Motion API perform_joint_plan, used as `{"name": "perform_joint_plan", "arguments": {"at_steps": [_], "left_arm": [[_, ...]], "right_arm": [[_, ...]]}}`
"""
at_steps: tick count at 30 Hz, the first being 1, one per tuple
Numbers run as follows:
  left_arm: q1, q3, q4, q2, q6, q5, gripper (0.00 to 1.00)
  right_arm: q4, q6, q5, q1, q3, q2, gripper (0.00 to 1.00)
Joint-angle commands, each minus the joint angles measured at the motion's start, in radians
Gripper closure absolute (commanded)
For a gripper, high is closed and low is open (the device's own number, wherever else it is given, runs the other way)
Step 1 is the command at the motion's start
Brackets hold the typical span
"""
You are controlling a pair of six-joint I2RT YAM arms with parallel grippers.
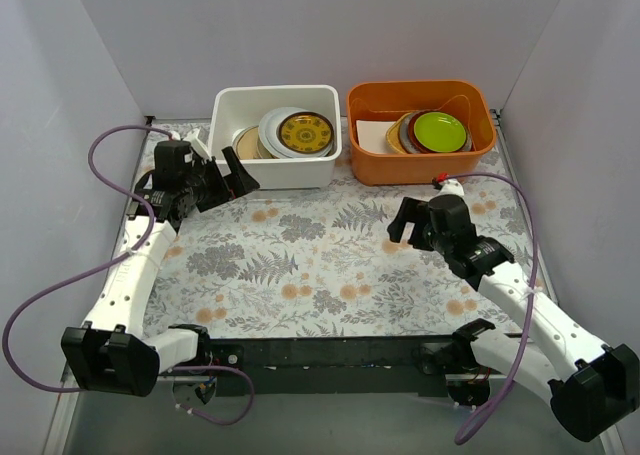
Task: Place the plates into the plastic bin on the countertop
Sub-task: Reset both arms
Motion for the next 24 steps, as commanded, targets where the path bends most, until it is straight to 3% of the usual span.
{"name": "perform_joint_plan", "arguments": {"at_steps": [1, 11, 24], "left_arm": [[0.001, -0.064, -0.006, -0.053, 0.013, -0.001, 0.02], [0.001, -0.194, 0.007, -0.130, -0.019, -0.037, 0.02], [0.001, -0.251, 0.026, -0.164, 0.001, -0.017, 0.02]], "right_arm": [[-0.088, -0.056, 0.174, -0.006, 0.041, -0.032, 0.02], [-0.117, -0.122, 0.326, -0.004, 0.012, -0.098, 0.03], [-0.093, -0.159, 0.360, -0.006, -0.021, -0.120, 0.03]]}}
